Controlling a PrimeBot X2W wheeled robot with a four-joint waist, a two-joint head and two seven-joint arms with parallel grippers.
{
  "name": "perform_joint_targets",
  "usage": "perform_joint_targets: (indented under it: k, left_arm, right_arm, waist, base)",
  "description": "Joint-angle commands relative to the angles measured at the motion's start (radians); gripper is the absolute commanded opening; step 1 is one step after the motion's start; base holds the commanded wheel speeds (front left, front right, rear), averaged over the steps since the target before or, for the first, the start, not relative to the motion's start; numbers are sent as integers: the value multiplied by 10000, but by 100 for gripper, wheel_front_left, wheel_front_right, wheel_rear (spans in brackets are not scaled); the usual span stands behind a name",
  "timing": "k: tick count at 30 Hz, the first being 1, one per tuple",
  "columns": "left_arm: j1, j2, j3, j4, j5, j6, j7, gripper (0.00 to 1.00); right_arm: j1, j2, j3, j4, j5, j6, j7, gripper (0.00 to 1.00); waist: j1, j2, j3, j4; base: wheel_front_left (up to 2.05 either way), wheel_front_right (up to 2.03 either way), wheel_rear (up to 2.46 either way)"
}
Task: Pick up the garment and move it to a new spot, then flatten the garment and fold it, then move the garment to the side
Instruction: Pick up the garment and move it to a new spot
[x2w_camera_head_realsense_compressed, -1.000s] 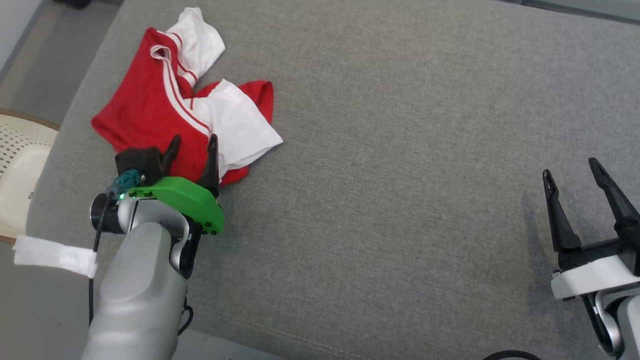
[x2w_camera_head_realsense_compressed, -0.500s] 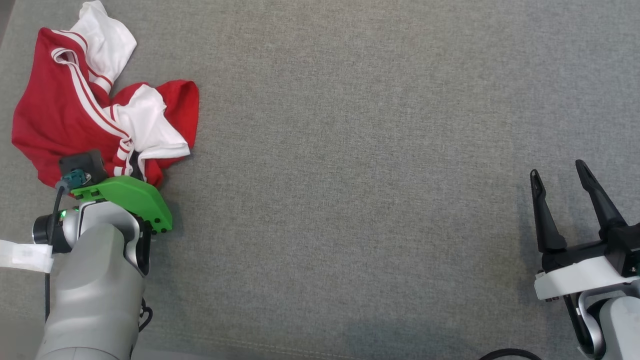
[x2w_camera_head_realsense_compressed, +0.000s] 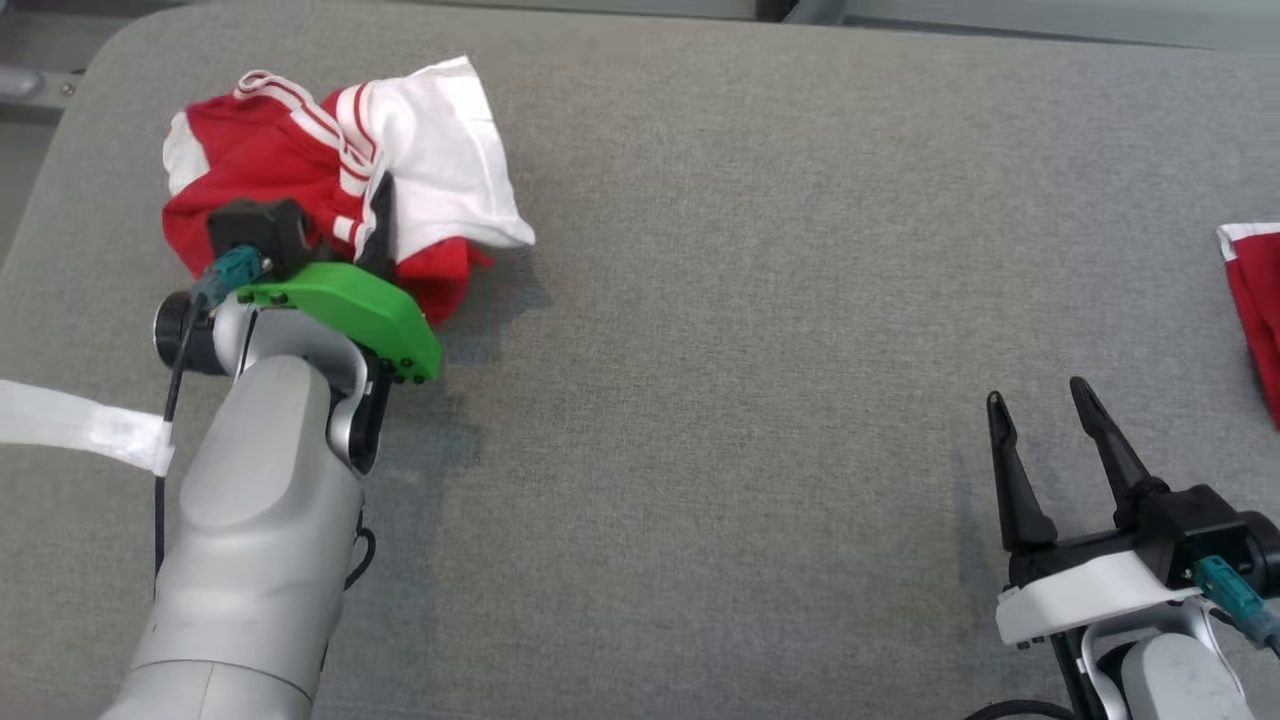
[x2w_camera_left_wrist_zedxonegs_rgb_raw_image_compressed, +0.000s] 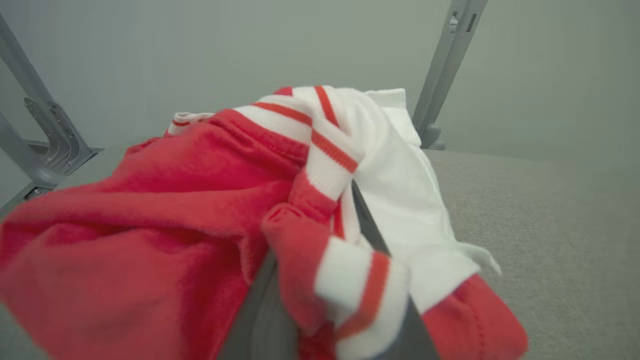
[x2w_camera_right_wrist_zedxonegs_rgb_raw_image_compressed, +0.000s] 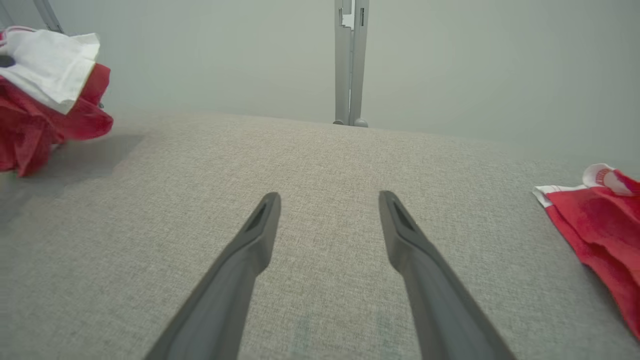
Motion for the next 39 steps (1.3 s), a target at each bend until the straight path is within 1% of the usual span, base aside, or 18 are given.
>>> perform_joint_targets:
  k: [1,5,8,9,11,13,14,17,20,22,23,26,27,29,30,34,36,39]
  left_arm:
    - [55,-73,-170,-526,-27,-57,189,0]
    - [526,-228,-774,-2443,-395,-107,993,0]
    - [1103,-253,-1288,-4407,-858,-105,1818,0]
    - [1326,-261,-1480,-5130,-1018,-34,2130,0]
    - [1850,-264,-1796,-6584,-1468,190,2755,0]
    - [2248,-265,-2103,-7920,-1715,516,3272,0]
    - [2248,-265,-2103,-7920,-1715,516,3272,0]
    - [2860,-266,-2629,-9599,-1988,955,3929,0]
    - [3381,-260,-3132,-10565,-2341,1314,4351,0]
    - [3608,-262,-3396,-10615,-2259,1473,4464,0]
    - [3756,-261,-3522,-10512,-2416,1534,4433,0]
    - [3909,-256,-3790,-9675,-2316,1556,4220,0]
    - [3976,-257,-3866,-9280,-2423,1511,4139,0]
    - [3786,-200,-3988,-8331,-2093,1417,3850,0]
    - [3782,-215,-3996,-7840,-2239,1329,3697,0]
    - [3411,-229,-4001,-5829,-2223,1073,3004,0]
    - [3169,-248,-4048,-4991,-2135,923,2566,0]
    - [2871,-259,-3999,-3907,-2289,783,1931,0]
  right_arm:
    - [202,86,37,74,98,-6,-16,100]
    - [429,281,-27,140,103,-8,-14,100]
    - [582,360,-70,189,114,-8,-14,100]
    - [640,384,-120,190,117,-8,-14,100]
    - [718,439,-168,184,117,-8,-14,100]
    - [730,467,-224,150,127,-8,-14,100]
    - [730,467,-224,150,127,-8,-14,100]
    - [744,506,-262,138,128,-8,-14,100]
    - [655,543,-265,115,140,-8,-14,100]
    - [586,561,-223,133,165,-8,-14,100]
    - [533,562,-209,138,173,-8,-16,100]
    - [408,576,-192,151,189,-8,-16,100]
    - [392,588,-201,158,196,-8,-14,100]
    - [358,601,-180,174,220,-8,-14,100]
    - [325,593,-186,185,221,-8,-14,100]
    - [235,606,-176,217,221,-8,-16,100]
    - [229,610,-181,220,221,-8,-14,100]
    - [251,614,-205,214,201,-8,-14,100]
  waist:
    - [0,0,-701,-744]
    - [0,0,-1070,-1350]
    - [0,0,-1267,-1816]
    - [0,0,-1301,-1949]
    - [0,0,-1356,-2218]
    - [0,0,-1339,-2445]
    - [0,0,-1339,-2445]
    - [0,0,-1238,-2744]
    - [0,0,-1083,-2981]
    - [0,0,-975,-3117]
    - [0,0,-912,-3179]
    - [0,0,-731,-3323]
    - [0,0,-689,-3356]
    - [0,0,-618,-3431]
    - [0,0,-591,-3457]
    - [0,0,-530,-3544]
    - [0,0,-520,-3568]
    - [0,0,-516,-3547]
  base:
    - [0,0,0]
    - [0,0,0]
    - [0,0,0]
    - [0,0,0]
    - [0,0,0]
    - [0,0,0]
    - [0,0,0]
    - [0,0,0]
    - [0,0,0]
    - [0,0,0]
    - [0,0,0]
    - [0,0,0]
    - [0,0,0]
    - [0,0,0]
    - [0,0,0]
    - [0,0,0]
    - [0,0,0]
    - [0,0,0]
